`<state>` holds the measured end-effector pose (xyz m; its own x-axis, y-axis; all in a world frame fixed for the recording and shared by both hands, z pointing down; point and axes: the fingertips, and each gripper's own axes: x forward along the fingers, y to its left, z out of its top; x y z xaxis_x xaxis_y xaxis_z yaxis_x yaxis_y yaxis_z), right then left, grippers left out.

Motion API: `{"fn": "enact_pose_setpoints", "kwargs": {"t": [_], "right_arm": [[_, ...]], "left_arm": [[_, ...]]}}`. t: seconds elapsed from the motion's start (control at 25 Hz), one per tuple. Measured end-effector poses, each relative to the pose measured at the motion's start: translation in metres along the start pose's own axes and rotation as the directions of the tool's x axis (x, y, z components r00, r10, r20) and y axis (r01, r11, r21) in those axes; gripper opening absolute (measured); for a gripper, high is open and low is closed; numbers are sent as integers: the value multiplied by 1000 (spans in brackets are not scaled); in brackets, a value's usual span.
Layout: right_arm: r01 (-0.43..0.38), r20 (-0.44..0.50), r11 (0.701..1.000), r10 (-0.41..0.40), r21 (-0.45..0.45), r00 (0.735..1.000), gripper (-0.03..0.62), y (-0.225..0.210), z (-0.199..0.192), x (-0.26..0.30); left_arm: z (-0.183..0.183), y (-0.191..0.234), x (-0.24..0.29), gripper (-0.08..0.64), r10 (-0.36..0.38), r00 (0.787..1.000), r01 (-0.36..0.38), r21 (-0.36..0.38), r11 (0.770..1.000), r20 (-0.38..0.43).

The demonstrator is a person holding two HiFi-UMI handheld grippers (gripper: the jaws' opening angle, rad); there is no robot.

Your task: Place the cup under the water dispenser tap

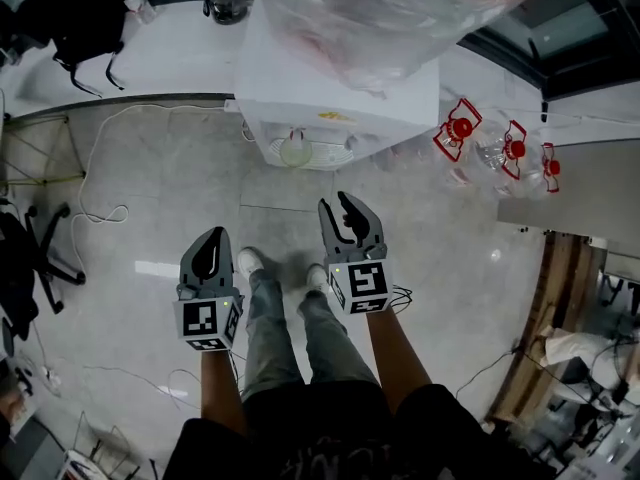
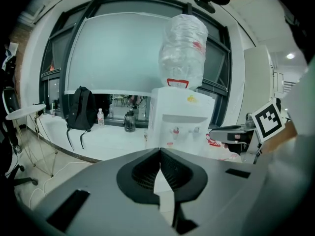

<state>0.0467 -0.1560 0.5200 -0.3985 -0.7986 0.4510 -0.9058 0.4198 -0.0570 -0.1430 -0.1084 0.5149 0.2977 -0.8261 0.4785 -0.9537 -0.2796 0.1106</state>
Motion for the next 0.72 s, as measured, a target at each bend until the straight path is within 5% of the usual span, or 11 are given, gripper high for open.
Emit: {"fn": "enact_pose_setpoints", "kwargs": {"t": [0.32,0.48,0.72], "right_arm": [[10,24,1000,-9,-30,1000,92,2,50,-32],[40,62,999,-39,-20,997,15,-1,75,-50],[33,118,999,-33,6,992,15,6,114,-64]], "left_arm": [[44,-11,-27,15,2,1000,-2,-8,1000,22],[69,-17,-39,16,11,998,-11,-4,1000,63],[91,-13,-59,15,39,994,-37,-26,999,100]]}}
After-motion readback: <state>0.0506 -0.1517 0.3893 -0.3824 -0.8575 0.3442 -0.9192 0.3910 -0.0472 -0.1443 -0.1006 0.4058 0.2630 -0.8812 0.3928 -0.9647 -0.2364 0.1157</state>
